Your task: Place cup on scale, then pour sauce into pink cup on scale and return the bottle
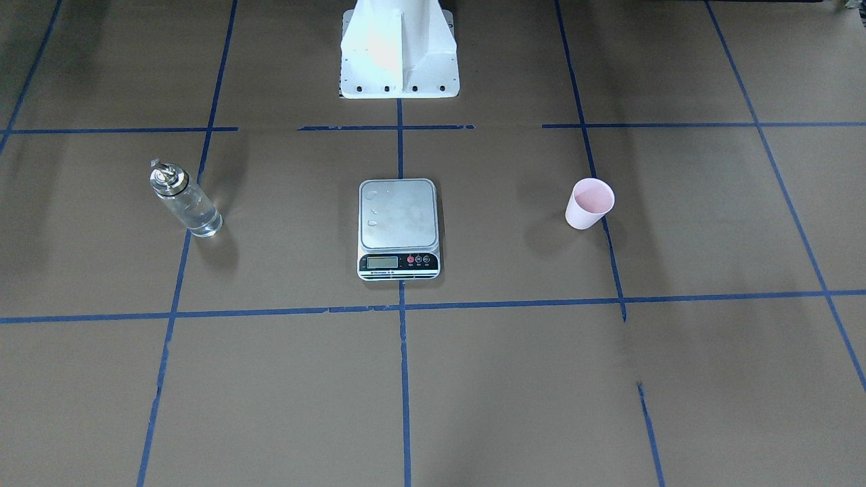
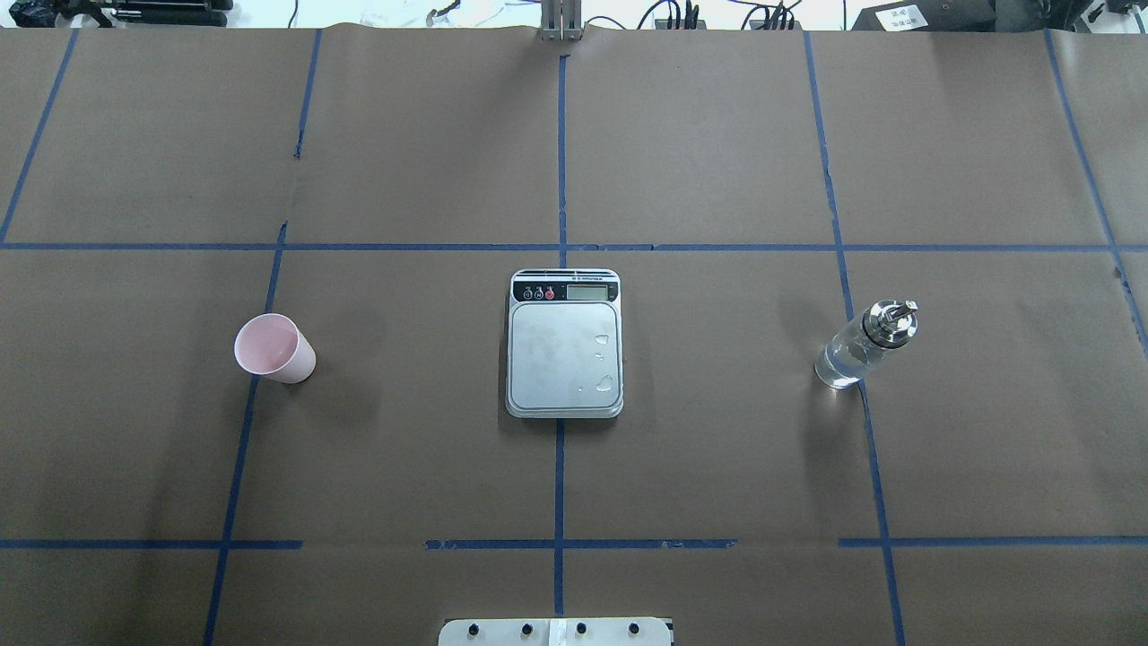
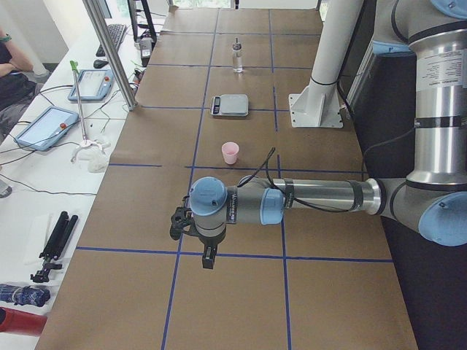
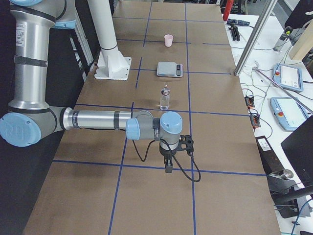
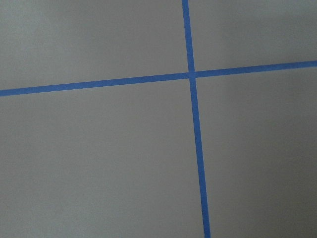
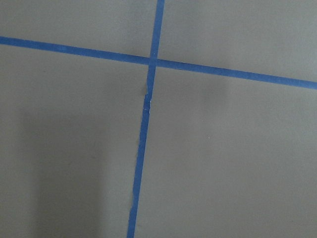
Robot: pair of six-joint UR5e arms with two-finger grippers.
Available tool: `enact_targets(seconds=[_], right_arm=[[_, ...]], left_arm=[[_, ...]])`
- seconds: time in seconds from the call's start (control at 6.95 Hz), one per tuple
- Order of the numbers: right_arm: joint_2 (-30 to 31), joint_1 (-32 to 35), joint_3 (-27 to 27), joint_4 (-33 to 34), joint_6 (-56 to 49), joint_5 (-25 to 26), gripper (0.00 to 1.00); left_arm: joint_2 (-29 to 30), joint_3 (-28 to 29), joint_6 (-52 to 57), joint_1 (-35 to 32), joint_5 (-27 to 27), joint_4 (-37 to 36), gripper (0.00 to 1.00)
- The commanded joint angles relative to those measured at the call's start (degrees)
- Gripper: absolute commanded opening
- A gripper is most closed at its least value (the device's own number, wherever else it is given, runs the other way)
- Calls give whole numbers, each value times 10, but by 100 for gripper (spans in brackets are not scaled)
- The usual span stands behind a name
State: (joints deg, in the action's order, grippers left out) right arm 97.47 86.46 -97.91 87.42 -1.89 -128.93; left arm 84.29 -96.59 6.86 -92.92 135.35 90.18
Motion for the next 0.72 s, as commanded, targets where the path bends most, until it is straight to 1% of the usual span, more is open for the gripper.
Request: enact_targets(seconds=[0.0,0.14,0.29,0.43,0.58], right_arm=[[0,-1,0,-1,0,-2,100],[-1,-2,-2,-1,0,-16,100],[-4,-2,-2,-1,1,-63,100],[-14,-2,-2,-1,6,-95,100],[-26,-13,-2,0,7,-97,100]], left_arm=[[2,-2,1,0,-1,11,100],[-2,8,0,0,0,25,100],[-2,2,0,0,0,26,100],[-1,6,0,0,-5,52,100],[-6,10,-4,0,-5,117,100]])
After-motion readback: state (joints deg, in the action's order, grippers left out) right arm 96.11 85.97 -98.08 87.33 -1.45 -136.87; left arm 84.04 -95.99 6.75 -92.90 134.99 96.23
